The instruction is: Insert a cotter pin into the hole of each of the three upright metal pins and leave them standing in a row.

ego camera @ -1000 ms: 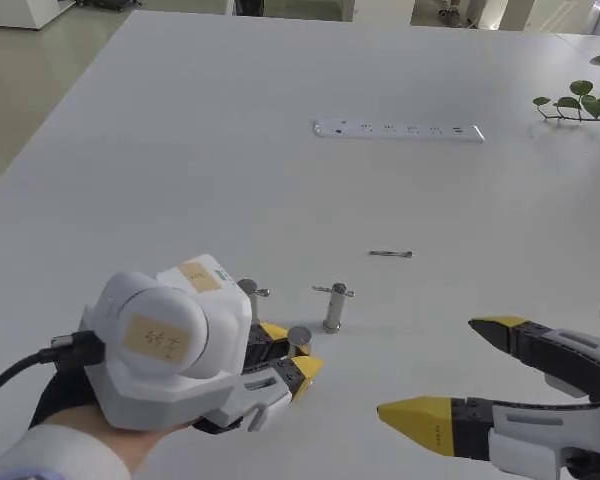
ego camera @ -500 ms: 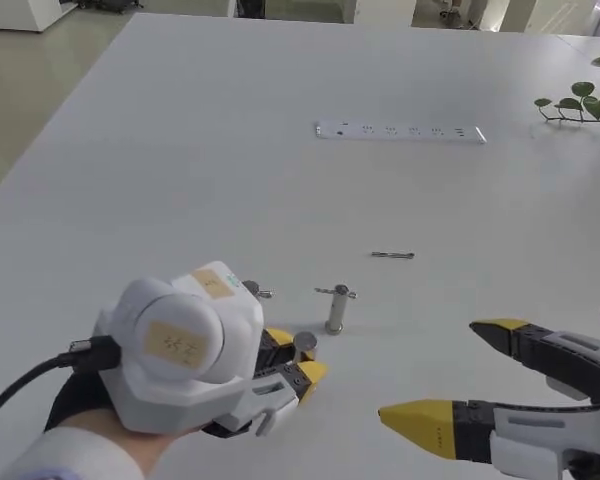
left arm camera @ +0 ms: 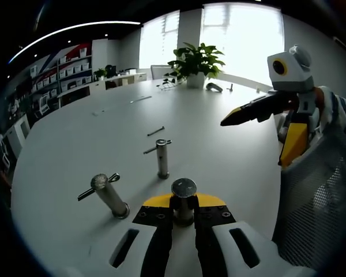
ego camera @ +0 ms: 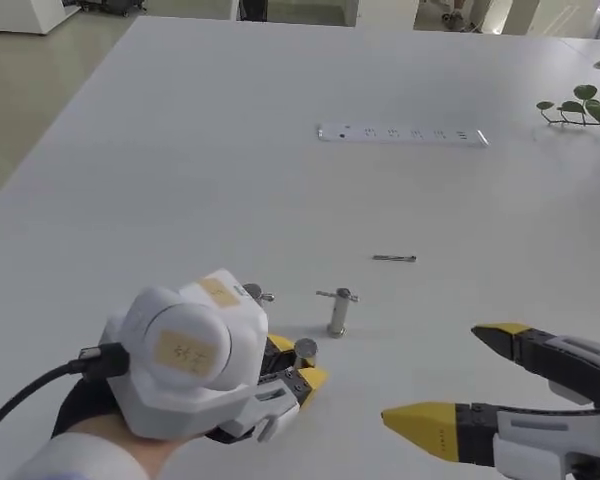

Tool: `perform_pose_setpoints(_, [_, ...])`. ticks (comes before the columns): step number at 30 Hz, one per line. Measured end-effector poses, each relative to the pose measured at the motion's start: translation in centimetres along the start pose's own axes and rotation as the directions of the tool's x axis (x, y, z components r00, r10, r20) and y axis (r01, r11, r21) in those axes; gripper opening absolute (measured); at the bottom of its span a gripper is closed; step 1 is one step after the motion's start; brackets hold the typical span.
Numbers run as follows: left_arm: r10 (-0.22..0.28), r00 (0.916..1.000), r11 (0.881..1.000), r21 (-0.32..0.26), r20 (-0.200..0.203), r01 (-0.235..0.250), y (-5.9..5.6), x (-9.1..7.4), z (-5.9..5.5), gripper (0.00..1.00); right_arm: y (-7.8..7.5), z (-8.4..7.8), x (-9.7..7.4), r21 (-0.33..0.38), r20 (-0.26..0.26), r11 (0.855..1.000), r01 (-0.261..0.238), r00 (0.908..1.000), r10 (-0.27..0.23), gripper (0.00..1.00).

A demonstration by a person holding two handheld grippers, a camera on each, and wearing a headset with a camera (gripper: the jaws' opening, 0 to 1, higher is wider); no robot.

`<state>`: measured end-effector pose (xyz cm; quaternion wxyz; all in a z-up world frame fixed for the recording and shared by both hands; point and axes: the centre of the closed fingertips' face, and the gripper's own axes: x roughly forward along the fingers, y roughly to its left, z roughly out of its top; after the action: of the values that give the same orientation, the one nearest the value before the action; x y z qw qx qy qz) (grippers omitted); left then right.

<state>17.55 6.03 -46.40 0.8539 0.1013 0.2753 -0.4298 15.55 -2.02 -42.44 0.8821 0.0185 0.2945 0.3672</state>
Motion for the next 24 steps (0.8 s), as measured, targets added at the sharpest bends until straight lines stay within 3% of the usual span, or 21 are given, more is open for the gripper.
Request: perform_pose_setpoints(24, [0.008,1.0000,1.000,-0.031,0.005,-0.007,0.16,0.12,-0.28,0.10,0.26,-0.18,-0.01,-0.009,-0.012,1.000,-0.006,0.9999,0.005,0.88])
